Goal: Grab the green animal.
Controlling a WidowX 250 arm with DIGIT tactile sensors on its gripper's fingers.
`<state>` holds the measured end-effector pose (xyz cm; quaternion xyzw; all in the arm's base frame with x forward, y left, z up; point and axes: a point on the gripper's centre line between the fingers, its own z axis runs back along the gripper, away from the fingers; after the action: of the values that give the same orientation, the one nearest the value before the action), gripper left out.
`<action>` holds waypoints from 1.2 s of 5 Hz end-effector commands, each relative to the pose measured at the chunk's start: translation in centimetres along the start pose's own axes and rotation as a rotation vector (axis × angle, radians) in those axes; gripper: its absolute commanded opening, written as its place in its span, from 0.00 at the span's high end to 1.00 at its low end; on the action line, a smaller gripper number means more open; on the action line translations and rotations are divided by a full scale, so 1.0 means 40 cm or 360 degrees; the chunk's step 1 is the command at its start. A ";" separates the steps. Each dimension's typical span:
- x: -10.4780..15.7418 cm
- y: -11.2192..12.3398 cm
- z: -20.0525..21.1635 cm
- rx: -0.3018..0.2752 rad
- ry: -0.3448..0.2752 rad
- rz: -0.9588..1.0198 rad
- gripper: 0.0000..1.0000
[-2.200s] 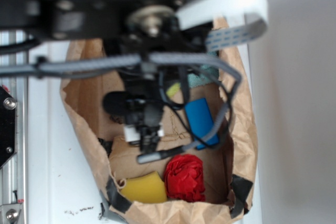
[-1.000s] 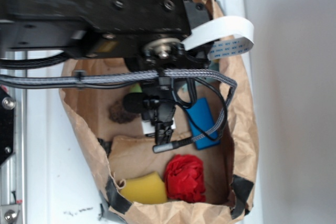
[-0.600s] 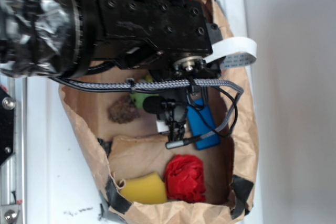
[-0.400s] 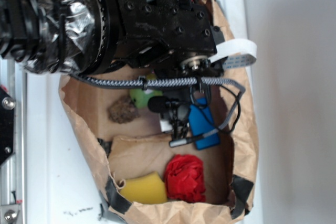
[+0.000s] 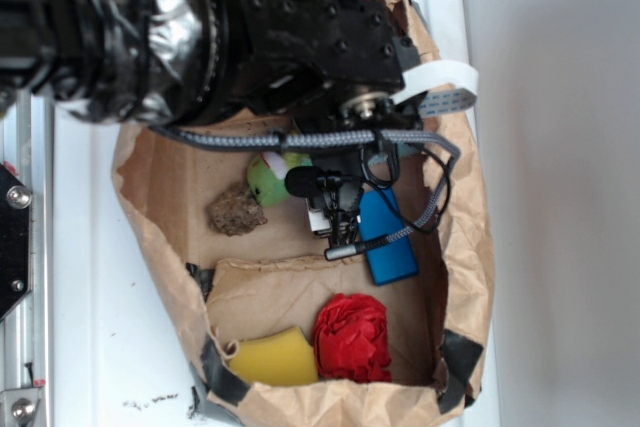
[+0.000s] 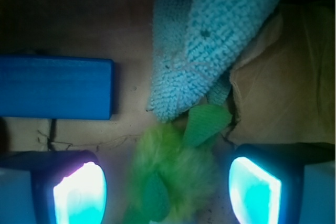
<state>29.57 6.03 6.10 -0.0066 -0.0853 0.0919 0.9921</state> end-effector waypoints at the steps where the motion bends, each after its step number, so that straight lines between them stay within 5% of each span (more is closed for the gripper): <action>1: 0.025 0.044 0.026 0.0087 -0.0068 0.0238 0.00; 3: 0.002 0.042 -0.006 0.0170 0.0006 0.0316 0.00; 6: -0.033 0.028 -0.054 0.0128 0.0082 0.0372 0.00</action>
<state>28.02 6.53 2.68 0.0173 -0.0371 0.2069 0.9775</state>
